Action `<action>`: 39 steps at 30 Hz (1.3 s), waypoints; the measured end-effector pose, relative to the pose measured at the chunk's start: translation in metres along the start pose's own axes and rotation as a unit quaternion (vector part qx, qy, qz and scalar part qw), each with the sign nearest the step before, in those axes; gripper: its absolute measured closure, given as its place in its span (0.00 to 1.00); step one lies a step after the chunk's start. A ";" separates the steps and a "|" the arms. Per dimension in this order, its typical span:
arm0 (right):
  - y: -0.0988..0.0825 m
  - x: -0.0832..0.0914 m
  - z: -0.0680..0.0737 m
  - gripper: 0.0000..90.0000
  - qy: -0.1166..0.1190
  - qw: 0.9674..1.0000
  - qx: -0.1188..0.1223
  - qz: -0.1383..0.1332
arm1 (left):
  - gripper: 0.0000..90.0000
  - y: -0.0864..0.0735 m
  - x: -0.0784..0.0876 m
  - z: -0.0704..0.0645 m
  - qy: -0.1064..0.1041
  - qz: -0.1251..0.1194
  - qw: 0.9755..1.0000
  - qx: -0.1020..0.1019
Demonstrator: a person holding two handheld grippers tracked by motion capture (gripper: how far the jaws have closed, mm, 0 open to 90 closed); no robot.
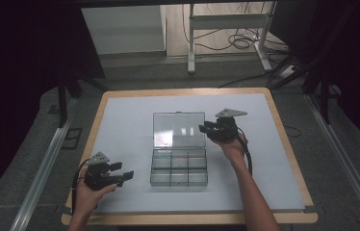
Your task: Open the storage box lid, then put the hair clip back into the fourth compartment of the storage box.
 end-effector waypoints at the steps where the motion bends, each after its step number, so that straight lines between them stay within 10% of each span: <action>1: -0.004 -0.003 -0.001 0.70 -0.004 1.000 -0.002 0.011 | 0.35 0.000 0.000 0.000 0.000 0.001 1.000 0.001; 20: -0.008 0.003 -0.001 0.58 -0.013 1.000 -0.003 0.027 | 0.35 0.001 -0.001 0.001 0.013 -0.007 1.000 -0.013; 39: -0.013 0.052 -0.008 0.50 -0.054 0.995 0.032 0.080 | 0.32 0.001 -0.004 -0.001 0.017 -0.002 1.000 -0.019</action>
Point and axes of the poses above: each handheld gripper's, and its own axes: x roughly backward along the jaws, y roughly out of its top, z roughly to its left, the point moved 8 cm from there along -x, roughly forward along the jaws, and after that the axes turned 15 degrees about x, right-handed, at the moved point
